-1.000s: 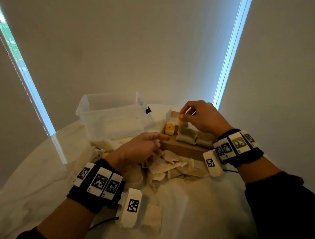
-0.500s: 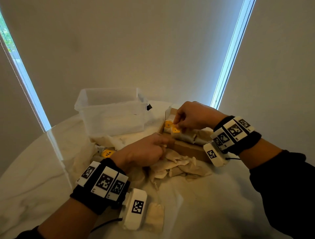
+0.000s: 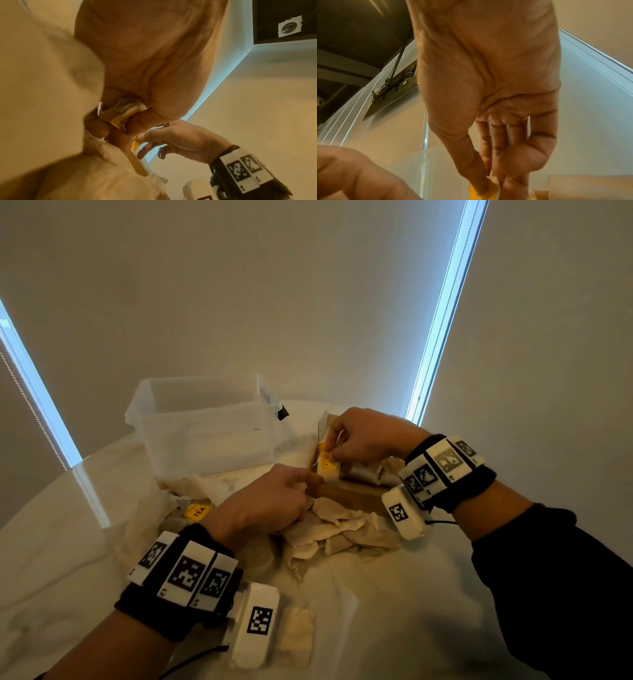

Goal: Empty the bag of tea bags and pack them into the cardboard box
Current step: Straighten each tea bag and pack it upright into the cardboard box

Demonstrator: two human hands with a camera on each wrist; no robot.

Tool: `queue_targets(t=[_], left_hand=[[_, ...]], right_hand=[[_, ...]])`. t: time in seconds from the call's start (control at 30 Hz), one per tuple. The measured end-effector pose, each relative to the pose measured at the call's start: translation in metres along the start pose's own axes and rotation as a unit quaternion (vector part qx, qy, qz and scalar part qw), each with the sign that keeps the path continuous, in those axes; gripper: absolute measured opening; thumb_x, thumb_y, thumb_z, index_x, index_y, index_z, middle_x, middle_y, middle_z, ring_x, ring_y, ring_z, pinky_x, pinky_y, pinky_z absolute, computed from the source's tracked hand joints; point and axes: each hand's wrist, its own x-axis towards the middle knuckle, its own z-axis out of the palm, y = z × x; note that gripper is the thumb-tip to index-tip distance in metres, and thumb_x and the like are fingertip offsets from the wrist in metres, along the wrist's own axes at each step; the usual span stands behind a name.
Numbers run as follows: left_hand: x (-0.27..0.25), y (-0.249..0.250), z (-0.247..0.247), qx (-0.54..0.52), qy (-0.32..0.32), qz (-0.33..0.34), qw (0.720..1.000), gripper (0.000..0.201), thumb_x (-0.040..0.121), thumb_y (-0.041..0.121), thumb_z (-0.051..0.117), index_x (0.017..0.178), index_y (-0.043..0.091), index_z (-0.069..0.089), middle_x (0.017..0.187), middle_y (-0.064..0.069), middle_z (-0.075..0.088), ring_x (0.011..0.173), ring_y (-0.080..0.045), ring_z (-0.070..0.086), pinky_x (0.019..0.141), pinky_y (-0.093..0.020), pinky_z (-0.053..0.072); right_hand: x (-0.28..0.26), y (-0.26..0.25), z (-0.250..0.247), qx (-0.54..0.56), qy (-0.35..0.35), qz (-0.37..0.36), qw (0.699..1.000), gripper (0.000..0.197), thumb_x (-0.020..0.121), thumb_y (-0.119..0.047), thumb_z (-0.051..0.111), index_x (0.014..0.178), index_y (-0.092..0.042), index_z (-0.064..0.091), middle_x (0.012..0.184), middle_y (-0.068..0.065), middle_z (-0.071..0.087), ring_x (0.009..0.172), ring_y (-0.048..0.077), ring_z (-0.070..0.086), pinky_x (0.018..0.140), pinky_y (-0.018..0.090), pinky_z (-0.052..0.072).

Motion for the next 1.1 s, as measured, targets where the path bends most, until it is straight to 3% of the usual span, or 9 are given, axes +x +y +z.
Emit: queue_targets(t=[0.13,0.23,0.33,0.5,0.63,0.8,0.93,1.03,1.1], left_hand=[[0.0,-0.002,0.001,0.0,0.0,-0.014,1.0,0.058,0.102,-0.01,0.04,0.148,0.019,0.06,0.071,-0.002,0.057,0.041,-0.003,0.045,0.043,-0.018,0.038],[-0.002,0.001,0.0,-0.007,0.004,-0.011,1.0,0.058,0.102,-0.01,0.042,0.15,0.017,0.058,0.076,0.003,0.058,0.041,0.0,0.051,0.043,-0.014,0.038],[-0.002,0.002,0.0,-0.01,0.004,-0.014,1.0,0.058,0.101,-0.01,0.041,0.151,0.017,0.058,0.079,0.006,0.057,0.051,-0.005,0.053,0.044,-0.011,0.039],[-0.002,0.001,0.002,0.001,0.01,-0.01,1.0,0.059,0.102,-0.009,0.041,0.151,0.018,0.058,0.075,0.006,0.055,0.04,-0.004,0.045,0.044,-0.017,0.037],[-0.003,0.002,0.001,0.003,0.006,-0.007,1.0,0.059,0.102,-0.009,0.041,0.153,0.017,0.056,0.09,-0.004,0.065,0.048,-0.006,0.048,0.043,-0.014,0.037],[-0.004,0.002,0.001,0.007,0.006,-0.01,1.0,0.059,0.102,-0.009,0.041,0.151,0.018,0.058,0.081,0.007,0.056,0.051,-0.008,0.046,0.043,-0.015,0.037],[-0.002,0.0,0.001,0.006,0.004,-0.012,1.0,0.059,0.102,-0.01,0.041,0.15,0.018,0.059,0.082,0.001,0.057,0.053,-0.009,0.044,0.042,-0.015,0.036],[0.001,-0.002,0.001,0.006,-0.005,-0.011,1.0,0.06,0.101,-0.01,0.04,0.15,0.02,0.059,0.083,-0.004,0.057,0.054,-0.011,0.044,0.043,-0.017,0.036],[0.002,-0.003,0.002,-0.002,-0.004,-0.01,1.0,0.061,0.101,-0.01,0.041,0.151,0.02,0.058,0.082,-0.003,0.056,0.054,-0.01,0.045,0.043,-0.016,0.037]], right_hand=[[0.015,0.003,0.01,0.0,-0.026,0.021,0.999,0.003,0.093,-0.026,0.079,0.096,-0.025,0.079,0.089,-0.007,0.081,0.081,0.005,0.073,0.075,0.026,0.057],[0.027,0.007,0.018,-0.013,0.011,0.035,0.999,0.007,0.091,-0.025,0.081,0.096,-0.02,0.083,0.091,-0.005,0.081,0.089,0.01,0.072,0.081,0.03,0.058],[0.035,0.009,0.02,-0.015,0.047,0.04,0.998,0.008,0.089,-0.021,0.082,0.094,-0.015,0.084,0.093,-0.001,0.08,0.09,0.013,0.072,0.079,0.03,0.06],[0.043,0.011,0.017,-0.026,0.089,0.038,0.995,0.006,0.082,-0.021,0.088,0.084,-0.021,0.083,0.087,-0.005,0.079,0.088,0.013,0.073,0.082,0.036,0.065],[0.043,0.011,0.019,-0.028,0.085,0.031,0.995,0.012,0.078,-0.023,0.092,0.08,-0.025,0.081,0.083,-0.009,0.076,0.086,0.012,0.072,0.078,0.032,0.062],[0.039,0.008,0.015,-0.032,0.131,0.02,0.991,0.015,0.081,-0.032,0.091,0.082,-0.028,0.077,0.084,-0.011,0.07,0.083,0.011,0.068,0.067,0.027,0.053],[0.032,0.008,0.004,-0.073,0.041,0.055,0.995,0.009,0.082,-0.026,0.091,0.085,-0.022,0.083,0.083,-0.006,0.077,0.083,0.013,0.071,0.071,0.03,0.06],[0.031,0.008,0.009,-0.121,-0.03,0.057,0.991,0.014,0.085,-0.02,0.087,0.099,-0.023,0.086,0.096,-0.005,0.079,0.089,0.012,0.07,0.064,0.025,0.052],[0.033,0.01,0.012,-0.119,-0.034,0.047,0.991,0.022,0.087,-0.015,0.083,0.107,-0.026,0.085,0.106,-0.006,0.079,0.099,0.014,0.07,0.069,0.024,0.053]])
